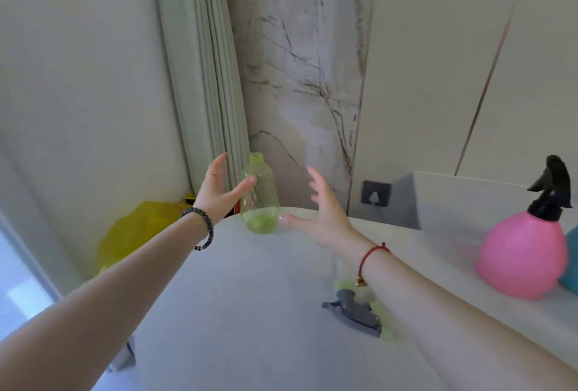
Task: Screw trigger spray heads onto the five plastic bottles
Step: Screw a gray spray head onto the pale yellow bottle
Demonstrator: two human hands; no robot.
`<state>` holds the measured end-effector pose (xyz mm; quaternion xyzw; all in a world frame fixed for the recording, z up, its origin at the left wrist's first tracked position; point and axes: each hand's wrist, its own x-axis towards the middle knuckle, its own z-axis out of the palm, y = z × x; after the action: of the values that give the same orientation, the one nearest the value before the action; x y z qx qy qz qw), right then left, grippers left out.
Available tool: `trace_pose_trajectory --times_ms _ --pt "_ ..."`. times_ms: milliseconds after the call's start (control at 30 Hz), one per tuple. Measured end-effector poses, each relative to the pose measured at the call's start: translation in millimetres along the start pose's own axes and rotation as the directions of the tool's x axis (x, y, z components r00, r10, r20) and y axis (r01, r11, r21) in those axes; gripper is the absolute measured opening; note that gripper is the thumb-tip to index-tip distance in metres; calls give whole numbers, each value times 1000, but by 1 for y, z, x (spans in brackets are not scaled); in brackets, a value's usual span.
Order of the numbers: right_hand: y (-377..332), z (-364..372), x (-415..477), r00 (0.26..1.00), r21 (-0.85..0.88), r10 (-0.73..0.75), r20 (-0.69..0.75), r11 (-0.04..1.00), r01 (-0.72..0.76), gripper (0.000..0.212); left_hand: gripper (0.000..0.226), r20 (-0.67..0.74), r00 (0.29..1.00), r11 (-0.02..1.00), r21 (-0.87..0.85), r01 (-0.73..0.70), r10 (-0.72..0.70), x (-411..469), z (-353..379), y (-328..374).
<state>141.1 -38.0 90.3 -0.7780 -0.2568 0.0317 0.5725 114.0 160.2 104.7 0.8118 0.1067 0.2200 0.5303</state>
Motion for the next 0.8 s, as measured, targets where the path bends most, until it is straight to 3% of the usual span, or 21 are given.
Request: trace_pose_trajectory --times_ms 133,267,433,600,733,800 --pt "15 32 45 994 -17 81 69 997 -80 103 90 127 988 996 -1 87 -86 26 14 -28" --pt "28 47 68 980 -61 143 141 989 -135 104 75 182 978 989 -81 123 -106 37 28 -37" --pt "14 33 61 977 -104 99 190 991 -80 95 44 168 985 992 -108 61 -42 25 28 -24" --pt "-8 -23 3 924 -248 80 375 969 17 79 52 320 947 994 -97 43 -10 -28 2 5" --pt "8 -54 -61 838 -638 274 472 762 110 89 57 428 902 993 -75 93 -52 -84 -7 16" --pt "23 -52 -90 825 -746 355 439 656 115 83 59 430 902 995 -59 80 -47 -107 -4 18"
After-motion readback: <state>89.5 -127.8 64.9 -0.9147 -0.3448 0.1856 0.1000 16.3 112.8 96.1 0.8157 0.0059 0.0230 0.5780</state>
